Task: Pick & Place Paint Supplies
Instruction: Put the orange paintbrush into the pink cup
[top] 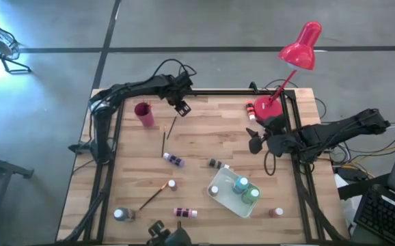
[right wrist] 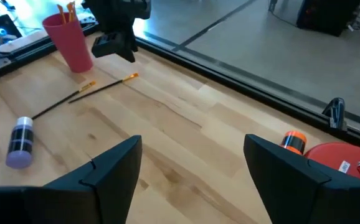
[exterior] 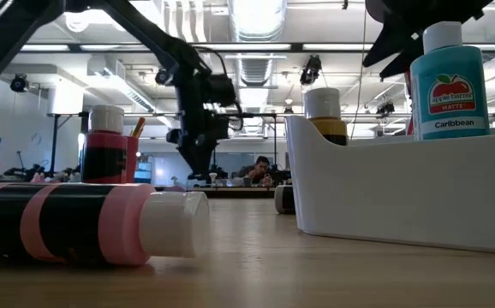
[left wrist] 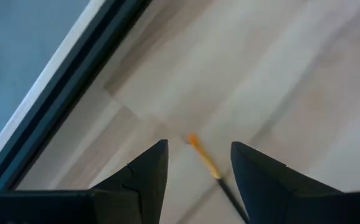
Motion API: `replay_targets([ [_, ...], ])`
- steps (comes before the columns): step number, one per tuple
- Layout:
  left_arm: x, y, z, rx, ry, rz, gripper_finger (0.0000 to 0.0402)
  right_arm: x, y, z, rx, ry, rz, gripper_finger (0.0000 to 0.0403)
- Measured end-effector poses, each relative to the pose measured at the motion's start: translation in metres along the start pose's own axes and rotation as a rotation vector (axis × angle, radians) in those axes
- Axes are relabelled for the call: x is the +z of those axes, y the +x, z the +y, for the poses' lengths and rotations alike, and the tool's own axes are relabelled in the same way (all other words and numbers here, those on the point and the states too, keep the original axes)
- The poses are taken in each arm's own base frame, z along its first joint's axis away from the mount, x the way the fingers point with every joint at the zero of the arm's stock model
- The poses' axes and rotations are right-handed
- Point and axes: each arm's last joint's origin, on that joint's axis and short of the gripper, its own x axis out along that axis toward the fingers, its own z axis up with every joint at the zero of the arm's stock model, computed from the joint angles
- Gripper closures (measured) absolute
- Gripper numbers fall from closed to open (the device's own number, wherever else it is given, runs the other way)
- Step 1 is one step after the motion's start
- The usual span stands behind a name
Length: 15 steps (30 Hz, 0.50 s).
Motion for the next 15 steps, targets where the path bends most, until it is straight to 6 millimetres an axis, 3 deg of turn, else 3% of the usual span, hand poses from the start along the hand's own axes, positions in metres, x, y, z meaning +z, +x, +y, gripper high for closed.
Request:
replay_targets([
  [9, -0.003, 0.029, 0.024, -0.005, -0.097, 0.072, 0.0221, -0.002, 0.015, 0.003, -0.065, -0.009, 0.018, 0.0115],
  [15, -0.003, 0.04, 0.022, -0.033, -0.121, 0.094, 0.0222, -0.002, 0.024, 0.001, -0.103, -0.014, 0.037, 0.013],
])
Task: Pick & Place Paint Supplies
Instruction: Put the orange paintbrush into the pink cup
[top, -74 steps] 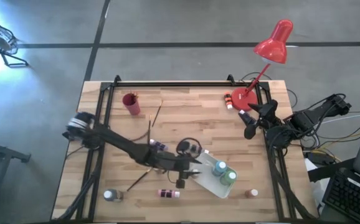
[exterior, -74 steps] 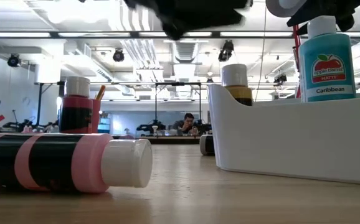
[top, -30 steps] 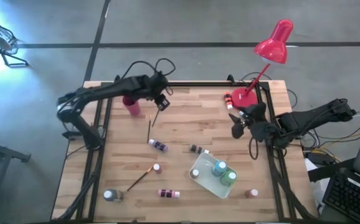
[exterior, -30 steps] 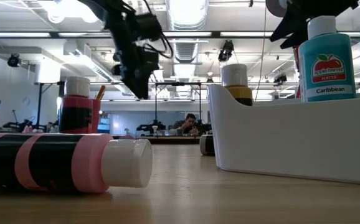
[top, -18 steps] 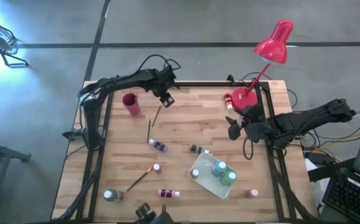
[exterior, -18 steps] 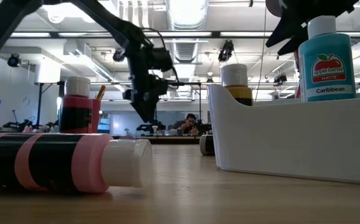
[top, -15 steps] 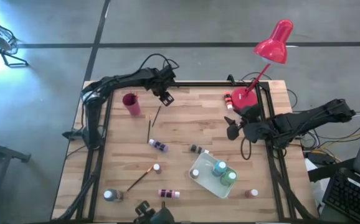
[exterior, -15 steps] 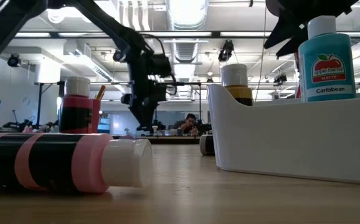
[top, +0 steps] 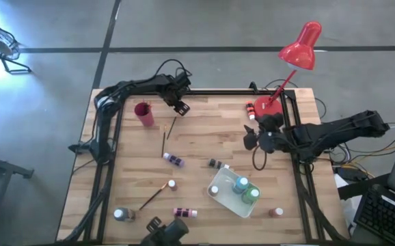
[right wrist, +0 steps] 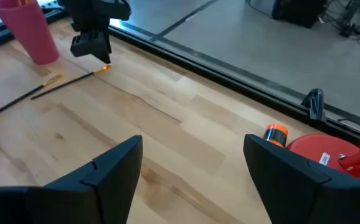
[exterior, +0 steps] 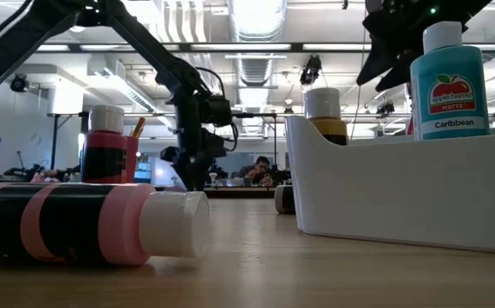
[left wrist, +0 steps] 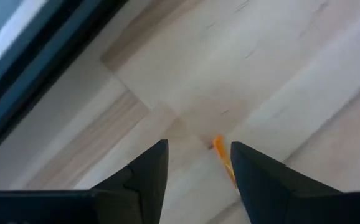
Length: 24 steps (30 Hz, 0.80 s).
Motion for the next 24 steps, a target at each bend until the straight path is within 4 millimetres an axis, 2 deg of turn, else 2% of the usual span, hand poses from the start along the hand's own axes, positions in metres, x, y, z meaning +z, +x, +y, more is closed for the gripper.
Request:
replay_targets([
  [14, -0.004, 0.007, -0.003, -0.039, -0.024, 0.009, 0.0248, 0.0, 0.005, 0.0, 0.006, -0.002, 0.04, 0.0156],
  [24, -0.011, 0.017, -0.005, -0.077, -0.047, 0.006, 0.0248, 0.0, 0.005, 0.0, 0.009, -0.006, 0.037, 0.0134],
])
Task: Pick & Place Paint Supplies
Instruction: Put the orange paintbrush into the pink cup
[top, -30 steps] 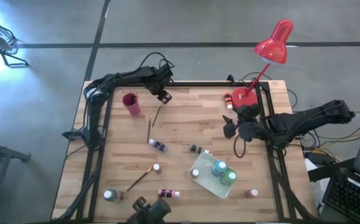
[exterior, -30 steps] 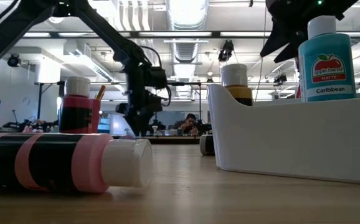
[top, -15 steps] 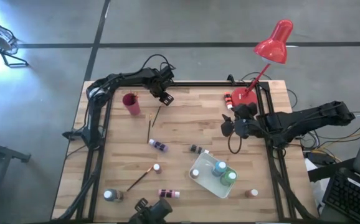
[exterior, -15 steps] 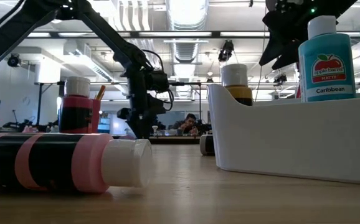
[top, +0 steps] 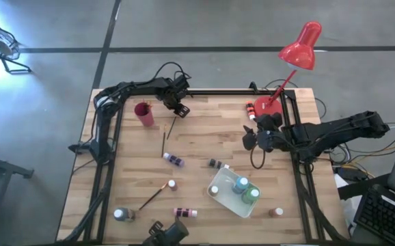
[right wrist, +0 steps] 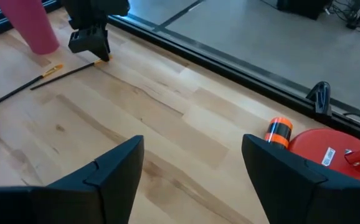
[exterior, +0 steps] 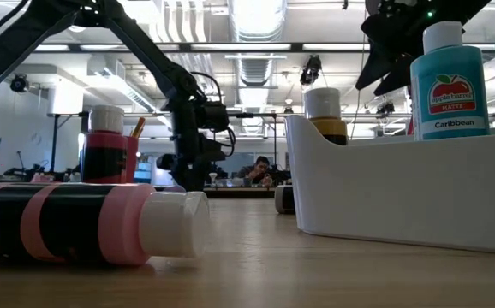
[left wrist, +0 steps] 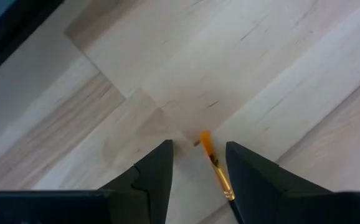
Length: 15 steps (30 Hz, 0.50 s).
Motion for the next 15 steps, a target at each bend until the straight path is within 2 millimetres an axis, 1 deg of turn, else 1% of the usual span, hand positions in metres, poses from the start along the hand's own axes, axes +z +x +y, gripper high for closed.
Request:
replay_targets([
  [5, 0.0001, 0.0002, -0.001, 0.001, -0.004, -0.004, 0.025, 0.0002, 0.0, 0.0003, 0.002, 0.003, -0.002, 0.0121],
  [8, -0.0004, 0.0004, -0.0026, 0.003, -0.006, -0.004, 0.0263, 0.0003, 0.0, 0.0004, 0.003, -0.002, -0.003, 0.0116],
  [11, -0.0008, 0.0009, -0.0054, 0.006, -0.004, -0.006, 0.0289, 0.0004, 0.0, 0.0005, 0.004, -0.004, -0.004, 0.0112],
  [15, -0.0006, 0.0015, -0.0087, -0.004, -0.014, -0.011, 0.0338, 0.0007, 0.0, 0.0005, -0.001, -0.004, -0.01, 0.011],
])
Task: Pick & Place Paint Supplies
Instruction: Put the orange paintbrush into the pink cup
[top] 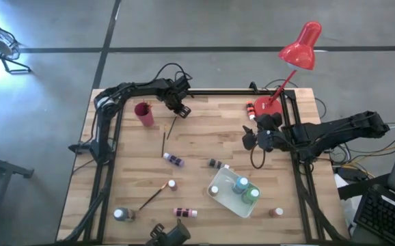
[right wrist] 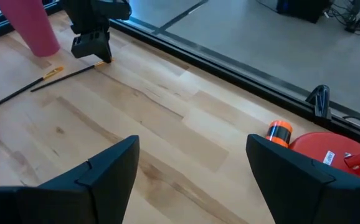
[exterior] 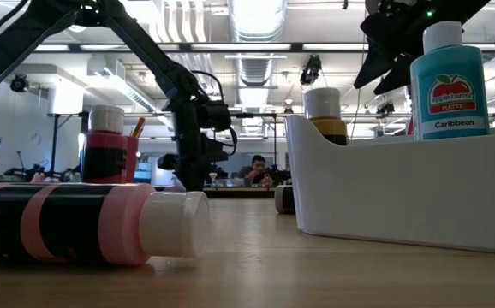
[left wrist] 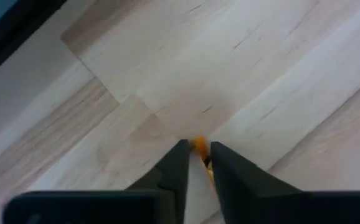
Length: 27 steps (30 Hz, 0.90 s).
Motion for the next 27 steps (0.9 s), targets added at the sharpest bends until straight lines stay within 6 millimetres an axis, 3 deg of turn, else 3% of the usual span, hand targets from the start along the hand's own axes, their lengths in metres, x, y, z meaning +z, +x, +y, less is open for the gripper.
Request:
replay_targets([
  [5, 0.0, 0.0, -0.002, -0.033, -0.014, 0.002, 0.0394, 0.001, 0.0, 0.0, 0.003, -0.014, -0.004, 0.0122],
  [18, 0.007, -0.004, -0.009, -0.17, -0.01, -0.04, 0.04, 0.001, 0.0, 0.001, 0.008, -0.024, -0.004, 0.0157],
  [23, 0.014, -0.027, -0.018, -0.304, 0.04, -0.124, 0.04, 0.001, 0.0, 0.001, 0.009, -0.025, -0.002, 0.0156],
  [27, 0.016, -0.06, -0.028, -0.384, 0.134, -0.241, 0.0401, 0.0, 0.0, 0.001, 0.011, -0.025, 0.0, 0.0145],
])
